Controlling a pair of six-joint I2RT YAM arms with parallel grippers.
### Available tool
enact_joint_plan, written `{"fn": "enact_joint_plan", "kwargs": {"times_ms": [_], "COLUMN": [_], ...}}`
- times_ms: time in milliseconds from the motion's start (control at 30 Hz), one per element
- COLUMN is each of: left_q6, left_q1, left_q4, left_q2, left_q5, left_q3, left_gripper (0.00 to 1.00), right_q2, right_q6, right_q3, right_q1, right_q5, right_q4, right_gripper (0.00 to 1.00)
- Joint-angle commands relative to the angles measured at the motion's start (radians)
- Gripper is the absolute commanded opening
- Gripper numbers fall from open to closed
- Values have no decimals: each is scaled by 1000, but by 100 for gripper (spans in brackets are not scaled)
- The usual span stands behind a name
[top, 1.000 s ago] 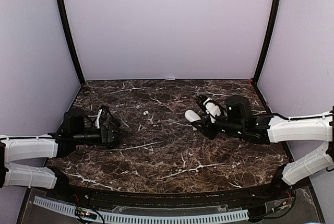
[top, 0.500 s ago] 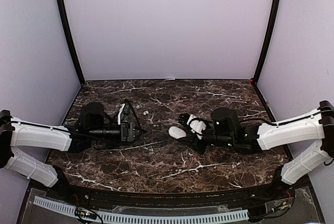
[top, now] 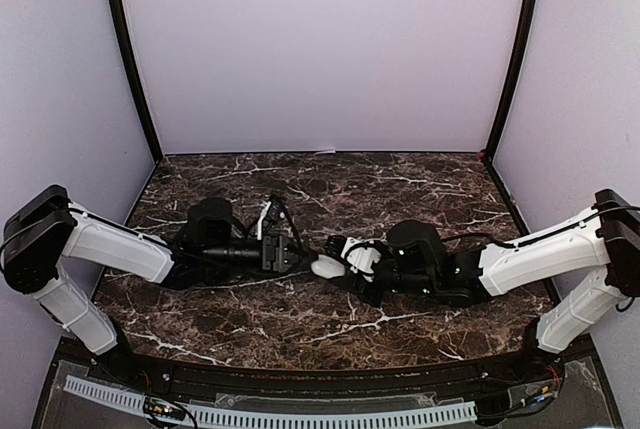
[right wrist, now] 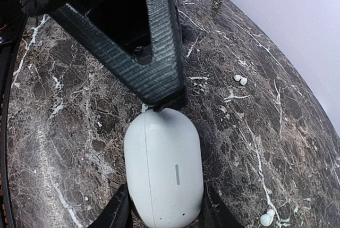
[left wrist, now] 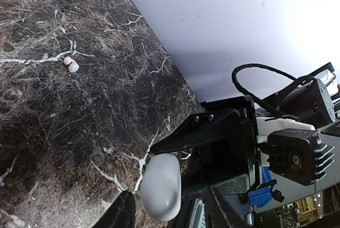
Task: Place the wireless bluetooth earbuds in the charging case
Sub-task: Pass from the right arm to the left
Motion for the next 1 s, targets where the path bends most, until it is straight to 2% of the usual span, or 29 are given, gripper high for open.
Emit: {"fn": "enact_joint_plan", "kwargs": {"times_ms": [0, 333, 600, 667, 767, 833, 967], "left_q6": [-17, -28, -14, -3, 56, 131, 326], "left_q1": [-12, -24, -24, -24, -24, -24, -24], "left_q4": [50, 45, 30, 29, 8, -23, -84], "left_q2": [20, 48, 37, 36, 20, -6, -66], "left_q5": [38, 51, 59, 67, 67, 47, 7], "left_q3": [34, 45, 41, 43, 45, 44, 26], "left_gripper": [48, 37, 26, 22, 17, 17, 15], "right_q2": [5, 8, 2, -2, -23, -48, -112], "right_q6": [-19, -22, -19, -19, -4, 18, 91], "right_q3": [23, 24, 15, 14, 5, -10, -26], "right_q1": [14, 20, 22, 23, 22, 23, 20], "right_q5": [33, 68, 82, 80, 74, 58, 13], "right_q4": [66, 73, 79, 80, 73, 65, 19], "right_gripper": [26, 27, 36, 41, 54, 62, 69]}}
